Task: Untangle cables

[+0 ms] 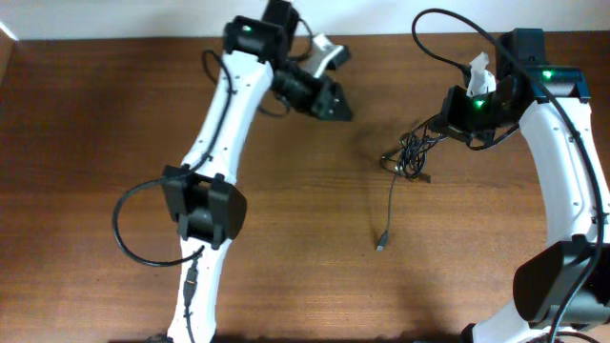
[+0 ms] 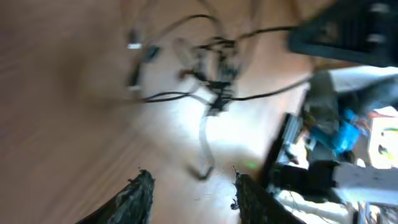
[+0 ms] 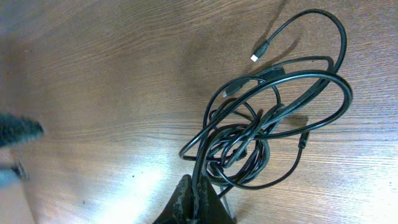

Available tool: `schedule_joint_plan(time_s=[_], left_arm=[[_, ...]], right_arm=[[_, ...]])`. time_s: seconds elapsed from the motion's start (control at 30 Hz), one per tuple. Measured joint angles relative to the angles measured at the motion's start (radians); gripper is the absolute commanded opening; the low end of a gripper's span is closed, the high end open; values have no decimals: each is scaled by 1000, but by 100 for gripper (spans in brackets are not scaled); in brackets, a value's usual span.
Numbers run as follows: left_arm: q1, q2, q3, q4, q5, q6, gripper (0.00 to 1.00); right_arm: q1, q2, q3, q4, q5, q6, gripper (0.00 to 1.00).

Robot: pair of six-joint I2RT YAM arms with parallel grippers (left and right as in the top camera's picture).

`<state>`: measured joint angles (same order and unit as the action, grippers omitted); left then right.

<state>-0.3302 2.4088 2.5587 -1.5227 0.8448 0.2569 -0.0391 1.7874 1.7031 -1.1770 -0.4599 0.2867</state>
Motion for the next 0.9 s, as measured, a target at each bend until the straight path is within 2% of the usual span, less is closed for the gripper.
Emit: schedule_joint_plan(time_s=[0.07, 0.13, 0.23, 0.3, 0.37, 0.5, 0.53, 0.6, 0.7, 0.73, 0.83, 0.87, 0.9], left_arm=[[-91, 0, 0, 6, 50, 21, 27], [-195, 2, 0, 54, 13, -53, 28], [-229, 48, 0, 117, -76, -175, 29], [-232, 104, 0, 123, -109, -215, 30], [-232, 144, 0, 149, -109, -232, 36], [-232, 154, 0, 171, -74, -246, 56], [-232, 154, 0, 182, -67, -246, 57], [-232, 154, 0, 194, -56, -251, 47], [-238, 161, 0, 208, -45, -249, 15], [-245, 174, 0, 210, -39, -252, 12], [-261, 217, 0, 254, 0, -251, 18], [-263, 222, 0, 279, 9, -258, 30], [-264, 222, 0, 289, 18, -262, 34]], right_arm=[[0, 0, 0, -1, 0, -2, 4], [0, 0, 0, -1, 0, -3, 4], [0, 0, 0, -2, 0, -2, 4], [0, 0, 0, -2, 0, -3, 4], [0, 0, 0, -2, 0, -3, 4], [0, 0, 0, -5, 0, -3, 4], [0, 0, 0, -8, 0, -4, 4], [0, 0, 0, -13, 0, -6, 4], [0, 0, 0, -13, 0, -7, 4], [0, 0, 0, -14, 0, -7, 4], [0, 0, 0, -17, 0, -8, 4], [0, 0, 0, -16, 0, -7, 4], [0, 0, 0, -16, 0, -7, 4]])
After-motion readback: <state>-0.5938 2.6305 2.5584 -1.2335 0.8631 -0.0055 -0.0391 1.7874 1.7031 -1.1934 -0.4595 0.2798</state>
